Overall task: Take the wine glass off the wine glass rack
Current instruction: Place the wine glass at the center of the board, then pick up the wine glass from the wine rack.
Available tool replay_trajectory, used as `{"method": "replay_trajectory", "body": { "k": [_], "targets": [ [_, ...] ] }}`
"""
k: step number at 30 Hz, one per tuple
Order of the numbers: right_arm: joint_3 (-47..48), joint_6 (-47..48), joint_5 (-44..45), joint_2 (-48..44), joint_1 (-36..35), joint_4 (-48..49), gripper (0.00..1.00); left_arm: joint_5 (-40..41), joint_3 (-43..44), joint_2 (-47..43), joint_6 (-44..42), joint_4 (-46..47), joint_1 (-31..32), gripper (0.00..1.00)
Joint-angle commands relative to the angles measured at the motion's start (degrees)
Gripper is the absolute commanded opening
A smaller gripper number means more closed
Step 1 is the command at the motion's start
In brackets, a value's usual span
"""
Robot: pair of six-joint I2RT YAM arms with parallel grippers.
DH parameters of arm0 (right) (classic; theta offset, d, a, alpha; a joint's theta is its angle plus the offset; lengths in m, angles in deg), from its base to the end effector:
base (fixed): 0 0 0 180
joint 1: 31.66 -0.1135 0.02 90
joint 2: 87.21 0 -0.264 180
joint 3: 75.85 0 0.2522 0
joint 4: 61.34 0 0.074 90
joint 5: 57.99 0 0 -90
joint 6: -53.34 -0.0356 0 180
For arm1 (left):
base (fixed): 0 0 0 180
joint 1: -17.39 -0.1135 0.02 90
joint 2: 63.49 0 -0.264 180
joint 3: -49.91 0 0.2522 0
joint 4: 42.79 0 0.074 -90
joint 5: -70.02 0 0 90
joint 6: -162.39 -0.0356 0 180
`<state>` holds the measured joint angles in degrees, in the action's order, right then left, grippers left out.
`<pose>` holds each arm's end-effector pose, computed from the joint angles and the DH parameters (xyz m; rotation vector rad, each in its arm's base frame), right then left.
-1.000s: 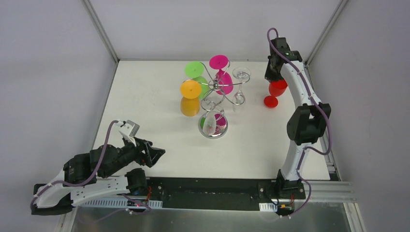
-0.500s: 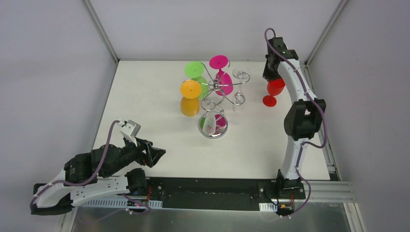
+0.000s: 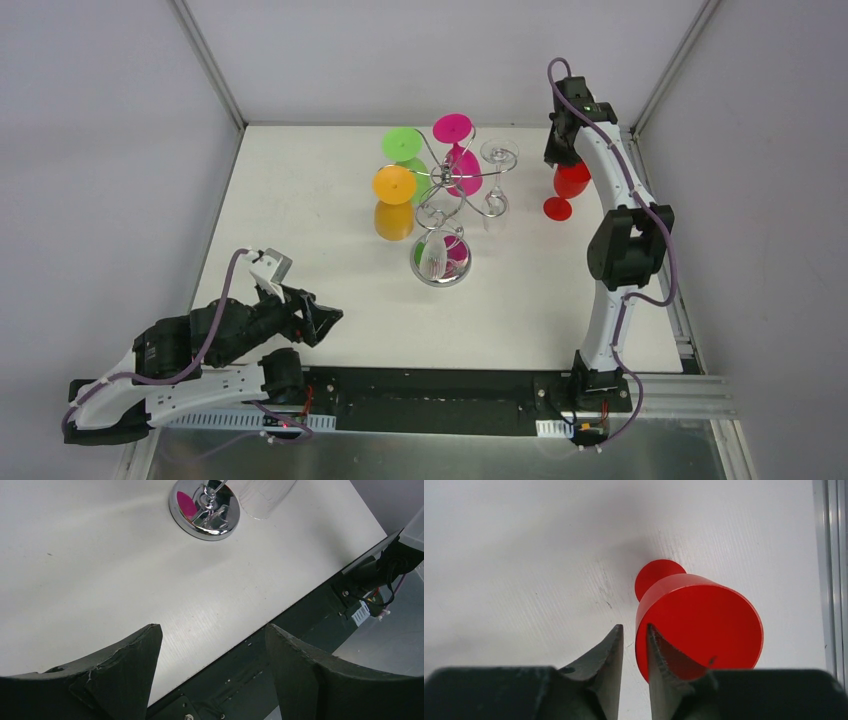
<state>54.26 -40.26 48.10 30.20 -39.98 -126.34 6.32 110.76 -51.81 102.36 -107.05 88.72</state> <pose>0.4504 0.0559 0.3177 0.0172 2.4513 -0.2574 0.0241 -0.0221 0.3302 0.3449 1.8549 -0.8251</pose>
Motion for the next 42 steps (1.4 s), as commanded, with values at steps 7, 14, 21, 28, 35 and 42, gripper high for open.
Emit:
{"method": "replay_trajectory", "body": {
  "k": [7, 14, 21, 28, 35, 42],
  "targets": [
    [1.63, -0.25, 3.44, -3.14, 0.34, -0.44, 0.44, 1.56, 0.10, 1.44, -0.88, -0.58, 0.71, 0.78],
    [2.75, -0.85, 7.03, -8.02, 0.32, -1.23, 0.46, 1.29, 0.01, 2.87, -0.80, -0.62, 0.66, 0.78],
    [-0.12, -3.21, 3.90, -16.32, 0.21, 0.56, 0.51, 1.29, -0.08, 3.37, -0.71, -0.62, 0.68, 0.78],
    [-4.66, -7.31, -5.38, -24.69, 0.14, 1.15, 0.57, 1.63, -0.15, 3.00, -0.45, -0.63, 0.62, 0.78],
    [-13.99, -10.30, -15.24, -35.25, 0.10, 4.93, 0.61, 2.30, -0.16, 3.24, -0.01, -0.95, 0.61, 0.78],
    [-22.71, -15.96, -26.92, -45.97, 0.13, 11.03, 0.69, 2.91, 0.02, 4.15, 0.26, -1.27, 0.64, 0.78]
  ]
}}
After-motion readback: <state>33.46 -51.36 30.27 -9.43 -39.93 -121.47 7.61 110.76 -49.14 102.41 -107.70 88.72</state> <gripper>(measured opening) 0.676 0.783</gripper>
